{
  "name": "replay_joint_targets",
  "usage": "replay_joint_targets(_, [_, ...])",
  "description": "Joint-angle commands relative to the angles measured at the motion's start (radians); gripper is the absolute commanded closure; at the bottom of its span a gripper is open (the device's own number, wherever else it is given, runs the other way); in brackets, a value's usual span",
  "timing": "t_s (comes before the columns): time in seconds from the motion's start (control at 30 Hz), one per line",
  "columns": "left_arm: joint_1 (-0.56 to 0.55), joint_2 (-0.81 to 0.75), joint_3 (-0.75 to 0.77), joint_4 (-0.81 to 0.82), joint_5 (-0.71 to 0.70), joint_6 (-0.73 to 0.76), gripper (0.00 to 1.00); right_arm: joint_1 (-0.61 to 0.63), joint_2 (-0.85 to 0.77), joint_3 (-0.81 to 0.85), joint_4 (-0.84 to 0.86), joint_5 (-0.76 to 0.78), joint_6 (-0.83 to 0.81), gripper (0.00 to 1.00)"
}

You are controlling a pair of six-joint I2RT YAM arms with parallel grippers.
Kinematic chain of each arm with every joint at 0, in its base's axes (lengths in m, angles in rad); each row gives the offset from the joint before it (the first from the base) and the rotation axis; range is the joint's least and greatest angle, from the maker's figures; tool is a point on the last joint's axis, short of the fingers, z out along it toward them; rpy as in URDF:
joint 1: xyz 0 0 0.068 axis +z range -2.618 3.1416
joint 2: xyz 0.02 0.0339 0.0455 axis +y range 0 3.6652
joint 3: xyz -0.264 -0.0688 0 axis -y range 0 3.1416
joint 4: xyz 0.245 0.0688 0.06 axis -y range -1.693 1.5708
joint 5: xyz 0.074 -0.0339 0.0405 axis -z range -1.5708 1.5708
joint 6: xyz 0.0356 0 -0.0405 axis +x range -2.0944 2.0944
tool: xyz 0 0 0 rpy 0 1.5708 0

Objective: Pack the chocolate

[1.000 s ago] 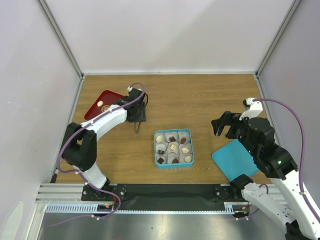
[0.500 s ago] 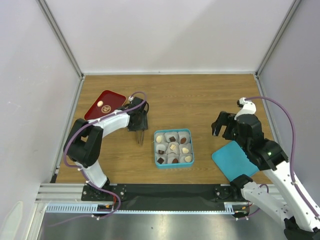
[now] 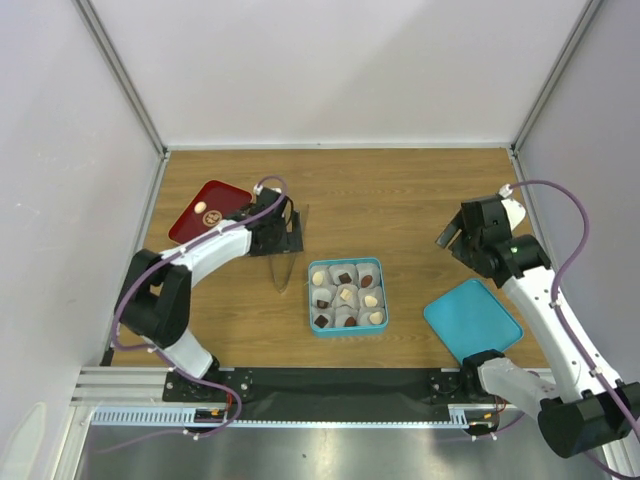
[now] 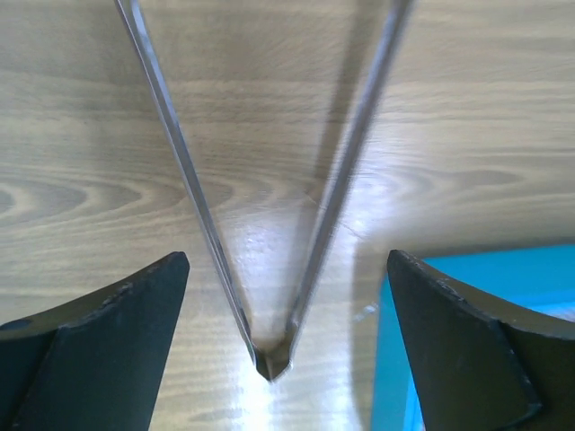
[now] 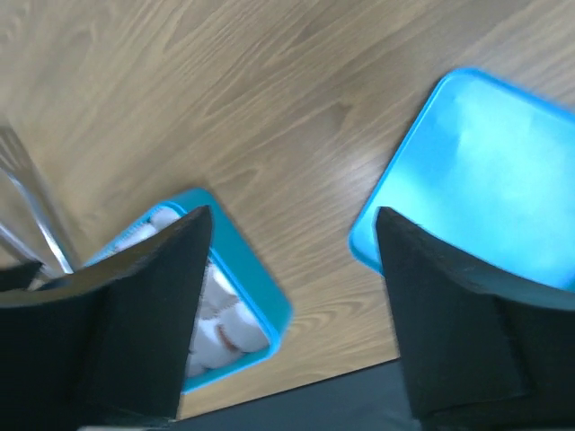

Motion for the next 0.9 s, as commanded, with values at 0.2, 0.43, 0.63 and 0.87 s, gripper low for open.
replay_joint_targets(0.2, [0.003, -0.260, 0.109, -0.078, 0.074, 0.081, 0.00, -0.165, 0.237, 0.016, -0.068, -0.092, 0.261, 0.72])
replay_joint_targets(0.43, [0.003, -0.391, 0.054, -0.052, 0.196, 0.095, 0.00, -0.189, 0.395, -0.044, 0.021, -0.025, 0.327, 0.79])
replay_joint_targets(0.63, [0.001, -0.444, 0.028, -0.040, 0.276, 0.115, 0.00, -0.188, 0.473, -0.067, 0.016, 0.002, 0.353, 0.73])
replay_joint_targets(0.87, [0.003, -0.448, -0.013, 0.006, 0.338, 0.115, 0.00, -0.194, 0.457, -0.162, 0.082, 0.014, 0.377, 0.70])
